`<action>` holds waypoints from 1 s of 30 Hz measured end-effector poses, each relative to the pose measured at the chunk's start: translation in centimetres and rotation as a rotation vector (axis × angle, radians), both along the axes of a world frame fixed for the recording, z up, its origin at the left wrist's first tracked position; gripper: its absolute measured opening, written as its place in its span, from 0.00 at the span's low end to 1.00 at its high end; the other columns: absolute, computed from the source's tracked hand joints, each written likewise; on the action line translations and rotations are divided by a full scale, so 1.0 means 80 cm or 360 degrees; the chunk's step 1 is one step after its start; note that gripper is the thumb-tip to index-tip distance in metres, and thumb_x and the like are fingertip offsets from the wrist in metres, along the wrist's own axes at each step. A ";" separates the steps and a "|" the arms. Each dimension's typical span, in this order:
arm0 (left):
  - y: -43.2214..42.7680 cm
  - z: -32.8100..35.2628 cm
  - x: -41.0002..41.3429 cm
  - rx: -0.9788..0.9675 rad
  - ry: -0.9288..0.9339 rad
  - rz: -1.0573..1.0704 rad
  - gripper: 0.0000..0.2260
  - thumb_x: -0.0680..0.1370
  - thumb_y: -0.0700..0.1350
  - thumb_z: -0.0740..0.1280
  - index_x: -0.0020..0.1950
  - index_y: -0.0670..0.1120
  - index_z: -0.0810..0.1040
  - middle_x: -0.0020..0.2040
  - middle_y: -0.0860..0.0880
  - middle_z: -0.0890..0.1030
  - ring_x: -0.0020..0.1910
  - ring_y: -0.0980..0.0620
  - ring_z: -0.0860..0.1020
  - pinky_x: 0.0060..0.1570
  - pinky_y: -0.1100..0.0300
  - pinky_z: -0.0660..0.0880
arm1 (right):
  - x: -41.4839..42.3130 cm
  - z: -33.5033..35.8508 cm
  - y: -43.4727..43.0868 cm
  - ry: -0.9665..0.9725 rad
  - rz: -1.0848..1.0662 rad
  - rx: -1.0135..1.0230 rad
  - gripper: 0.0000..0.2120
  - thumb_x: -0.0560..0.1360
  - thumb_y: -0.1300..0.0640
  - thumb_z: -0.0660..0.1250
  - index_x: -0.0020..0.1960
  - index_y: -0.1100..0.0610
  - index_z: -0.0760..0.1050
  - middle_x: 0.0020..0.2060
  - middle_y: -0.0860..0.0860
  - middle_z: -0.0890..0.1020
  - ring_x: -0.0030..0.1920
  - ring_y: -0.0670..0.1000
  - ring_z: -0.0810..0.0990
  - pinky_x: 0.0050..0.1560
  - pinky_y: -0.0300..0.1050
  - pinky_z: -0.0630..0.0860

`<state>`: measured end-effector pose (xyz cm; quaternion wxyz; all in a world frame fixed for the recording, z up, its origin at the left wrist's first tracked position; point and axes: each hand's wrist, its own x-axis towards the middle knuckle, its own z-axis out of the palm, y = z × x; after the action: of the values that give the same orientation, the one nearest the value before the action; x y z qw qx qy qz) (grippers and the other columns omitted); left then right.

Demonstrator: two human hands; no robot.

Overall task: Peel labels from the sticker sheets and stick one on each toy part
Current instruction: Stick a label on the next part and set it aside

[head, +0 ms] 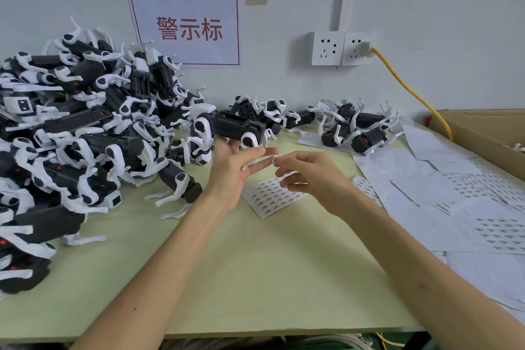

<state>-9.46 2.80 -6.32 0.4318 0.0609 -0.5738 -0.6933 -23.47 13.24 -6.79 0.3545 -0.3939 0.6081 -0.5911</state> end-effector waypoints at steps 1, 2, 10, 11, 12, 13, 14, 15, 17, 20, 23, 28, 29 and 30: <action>0.001 0.000 -0.001 -0.0013 -0.0007 -0.0006 0.11 0.71 0.34 0.68 0.50 0.41 0.70 0.35 0.53 0.79 0.49 0.37 0.85 0.50 0.47 0.82 | 0.001 0.000 0.000 -0.0012 -0.0007 0.0005 0.04 0.77 0.56 0.73 0.46 0.57 0.84 0.39 0.51 0.86 0.37 0.49 0.84 0.40 0.39 0.79; 0.002 -0.001 -0.001 -0.0028 -0.0017 -0.0012 0.11 0.71 0.34 0.68 0.50 0.41 0.70 0.34 0.54 0.79 0.49 0.37 0.85 0.50 0.48 0.82 | 0.000 -0.001 -0.001 -0.0015 -0.0016 0.0008 0.04 0.77 0.56 0.73 0.45 0.56 0.84 0.39 0.51 0.85 0.37 0.49 0.84 0.40 0.39 0.79; -0.002 -0.006 -0.006 -0.0041 -0.0115 0.0084 0.21 0.71 0.34 0.71 0.61 0.39 0.68 0.52 0.41 0.77 0.51 0.36 0.85 0.51 0.46 0.82 | 0.001 -0.002 -0.004 0.0199 -0.0157 -0.0073 0.05 0.77 0.58 0.72 0.42 0.57 0.83 0.36 0.51 0.85 0.35 0.48 0.82 0.40 0.40 0.78; -0.003 -0.008 -0.007 -0.0032 -0.0149 0.0130 0.19 0.70 0.35 0.71 0.58 0.41 0.68 0.51 0.41 0.78 0.51 0.37 0.86 0.52 0.47 0.82 | 0.002 -0.002 -0.003 0.0231 -0.0181 -0.0096 0.05 0.77 0.58 0.72 0.42 0.57 0.83 0.36 0.51 0.85 0.34 0.48 0.82 0.40 0.40 0.78; -0.004 -0.010 -0.007 -0.0018 -0.0181 0.0176 0.18 0.70 0.36 0.72 0.54 0.42 0.68 0.50 0.42 0.80 0.51 0.38 0.86 0.52 0.47 0.82 | 0.002 -0.001 -0.004 0.0252 -0.0201 -0.0131 0.05 0.77 0.58 0.72 0.43 0.57 0.82 0.36 0.51 0.85 0.33 0.48 0.81 0.40 0.41 0.77; -0.006 -0.011 -0.008 -0.0012 -0.0208 0.0203 0.16 0.70 0.35 0.72 0.52 0.42 0.68 0.46 0.44 0.82 0.51 0.39 0.86 0.53 0.46 0.82 | 0.003 0.000 -0.003 0.0259 -0.0216 -0.0181 0.04 0.77 0.58 0.72 0.44 0.56 0.82 0.36 0.51 0.85 0.33 0.48 0.81 0.39 0.42 0.77; -0.007 -0.013 -0.008 -0.0019 -0.0229 0.0206 0.14 0.71 0.34 0.71 0.51 0.41 0.68 0.43 0.47 0.83 0.52 0.39 0.86 0.54 0.45 0.81 | 0.003 0.001 -0.003 0.0269 -0.0227 -0.0239 0.03 0.77 0.58 0.72 0.45 0.56 0.82 0.36 0.50 0.85 0.33 0.48 0.81 0.39 0.41 0.76; -0.009 -0.014 -0.008 -0.0033 -0.0246 0.0181 0.12 0.72 0.33 0.71 0.50 0.39 0.70 0.40 0.48 0.84 0.53 0.39 0.86 0.55 0.44 0.80 | 0.004 0.002 -0.002 0.0286 -0.0234 -0.0297 0.01 0.77 0.58 0.72 0.48 0.55 0.82 0.37 0.50 0.85 0.34 0.48 0.81 0.38 0.40 0.76; -0.009 -0.012 -0.007 -0.0040 -0.0278 0.0082 0.11 0.72 0.32 0.70 0.52 0.33 0.72 0.41 0.44 0.82 0.57 0.40 0.84 0.58 0.43 0.78 | 0.005 0.003 -0.001 0.0359 -0.0245 -0.0385 0.08 0.77 0.57 0.73 0.55 0.51 0.80 0.42 0.47 0.86 0.40 0.47 0.84 0.40 0.39 0.76; -0.001 -0.004 -0.004 0.0047 -0.0233 -0.0129 0.15 0.66 0.34 0.68 0.52 0.33 0.75 0.46 0.39 0.78 0.60 0.41 0.82 0.57 0.51 0.79 | 0.008 0.000 -0.001 0.0498 -0.0224 -0.0426 0.25 0.73 0.53 0.77 0.67 0.47 0.73 0.52 0.45 0.84 0.53 0.43 0.83 0.50 0.42 0.78; 0.006 -0.002 -0.001 0.0279 -0.0171 -0.0338 0.18 0.65 0.37 0.62 0.53 0.34 0.76 0.52 0.35 0.81 0.64 0.37 0.80 0.53 0.56 0.79 | 0.010 -0.006 -0.002 0.0661 -0.0227 -0.0387 0.37 0.71 0.50 0.80 0.74 0.45 0.65 0.62 0.44 0.79 0.62 0.40 0.77 0.55 0.41 0.75; 0.006 -0.006 -0.003 0.0259 -0.0291 -0.0420 0.25 0.68 0.41 0.59 0.55 0.20 0.71 0.59 0.28 0.77 0.59 0.36 0.77 0.74 0.41 0.66 | 0.010 -0.010 -0.006 0.0734 -0.0152 -0.0306 0.42 0.69 0.46 0.80 0.76 0.44 0.61 0.61 0.43 0.80 0.60 0.41 0.78 0.54 0.38 0.72; 0.006 -0.005 -0.003 0.0268 -0.0297 -0.0401 0.26 0.67 0.41 0.60 0.58 0.21 0.71 0.56 0.29 0.75 0.56 0.36 0.74 0.70 0.41 0.67 | 0.010 -0.011 -0.007 0.0710 -0.0157 -0.0320 0.42 0.69 0.47 0.81 0.76 0.44 0.62 0.60 0.43 0.80 0.58 0.41 0.80 0.53 0.37 0.74; 0.005 -0.004 -0.003 0.0276 -0.0305 -0.0383 0.27 0.67 0.41 0.61 0.60 0.25 0.71 0.55 0.28 0.73 0.55 0.36 0.72 0.65 0.42 0.68 | 0.011 -0.011 -0.007 0.0663 -0.0166 -0.0358 0.40 0.70 0.48 0.81 0.75 0.45 0.63 0.60 0.44 0.80 0.57 0.41 0.81 0.53 0.36 0.75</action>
<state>-9.71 3.18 -6.62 0.2820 0.0947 -0.5534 -0.7779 -22.61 12.68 -7.64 0.1444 -0.5125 0.6180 -0.5785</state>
